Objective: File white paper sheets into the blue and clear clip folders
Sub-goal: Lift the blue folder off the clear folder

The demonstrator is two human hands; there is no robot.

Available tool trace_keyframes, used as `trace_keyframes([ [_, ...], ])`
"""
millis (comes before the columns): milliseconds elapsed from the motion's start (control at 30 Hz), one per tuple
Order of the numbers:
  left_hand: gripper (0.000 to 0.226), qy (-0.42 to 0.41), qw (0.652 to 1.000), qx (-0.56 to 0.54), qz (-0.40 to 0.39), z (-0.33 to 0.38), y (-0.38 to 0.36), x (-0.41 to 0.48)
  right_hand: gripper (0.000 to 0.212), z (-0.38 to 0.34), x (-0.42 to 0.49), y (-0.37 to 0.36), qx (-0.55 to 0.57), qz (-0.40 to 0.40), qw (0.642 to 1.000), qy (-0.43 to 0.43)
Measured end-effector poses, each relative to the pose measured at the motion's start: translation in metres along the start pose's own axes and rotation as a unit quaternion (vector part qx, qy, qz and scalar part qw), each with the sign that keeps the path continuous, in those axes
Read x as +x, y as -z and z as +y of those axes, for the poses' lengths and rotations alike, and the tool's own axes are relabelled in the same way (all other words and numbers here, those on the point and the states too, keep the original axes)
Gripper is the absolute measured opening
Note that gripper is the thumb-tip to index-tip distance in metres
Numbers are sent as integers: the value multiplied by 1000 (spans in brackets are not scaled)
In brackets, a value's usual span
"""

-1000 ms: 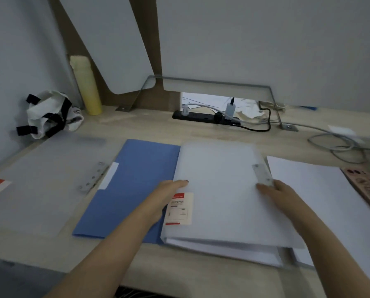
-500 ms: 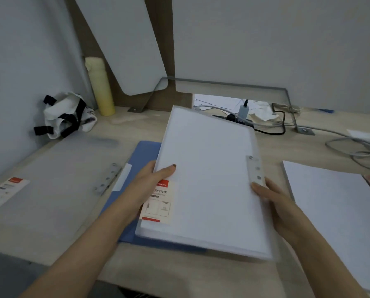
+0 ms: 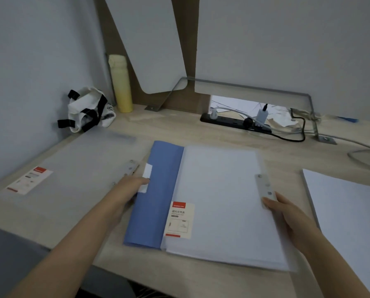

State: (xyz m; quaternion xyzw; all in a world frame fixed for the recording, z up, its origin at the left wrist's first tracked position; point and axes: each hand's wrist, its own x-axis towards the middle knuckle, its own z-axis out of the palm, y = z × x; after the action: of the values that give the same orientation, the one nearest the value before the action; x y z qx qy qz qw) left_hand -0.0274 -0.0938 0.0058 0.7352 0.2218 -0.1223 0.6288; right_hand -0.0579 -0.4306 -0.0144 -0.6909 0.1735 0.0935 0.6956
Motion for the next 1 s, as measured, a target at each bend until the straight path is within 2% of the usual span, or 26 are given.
trace_keyframes([
  [100,29,2,999,14,-46,-7,-8,-7,28,0,2,2,-22,5,1000,-9],
  [167,28,-36,998,7,-54,-9,-12,-13,28,1,3,3,-33,11,999,-7],
  [233,27,-78,995,-41,-56,-3,-9,-17,27,2,4,4,-36,12,999,-3],
  [333,25,-97,984,-143,-32,9,16,-23,27,1,6,7,-36,8,999,0],
  [467,21,-77,959,-272,-33,16,69,-36,30,-3,10,14,-35,14,999,7],
  [567,27,-56,947,-312,-56,9,89,-45,36,-6,11,13,-45,28,998,18],
  [633,32,-46,941,-326,-76,5,87,-49,37,-6,12,12,-55,31,998,14],
  [800,24,-49,936,-330,-112,11,67,-48,30,-6,10,12,-54,34,998,10],
  [900,26,-43,942,-310,-118,18,58,-39,19,-6,8,11,-44,27,998,19],
  [1000,28,-12,952,-280,-125,21,37,-33,21,-5,9,9,-42,23,999,23],
])
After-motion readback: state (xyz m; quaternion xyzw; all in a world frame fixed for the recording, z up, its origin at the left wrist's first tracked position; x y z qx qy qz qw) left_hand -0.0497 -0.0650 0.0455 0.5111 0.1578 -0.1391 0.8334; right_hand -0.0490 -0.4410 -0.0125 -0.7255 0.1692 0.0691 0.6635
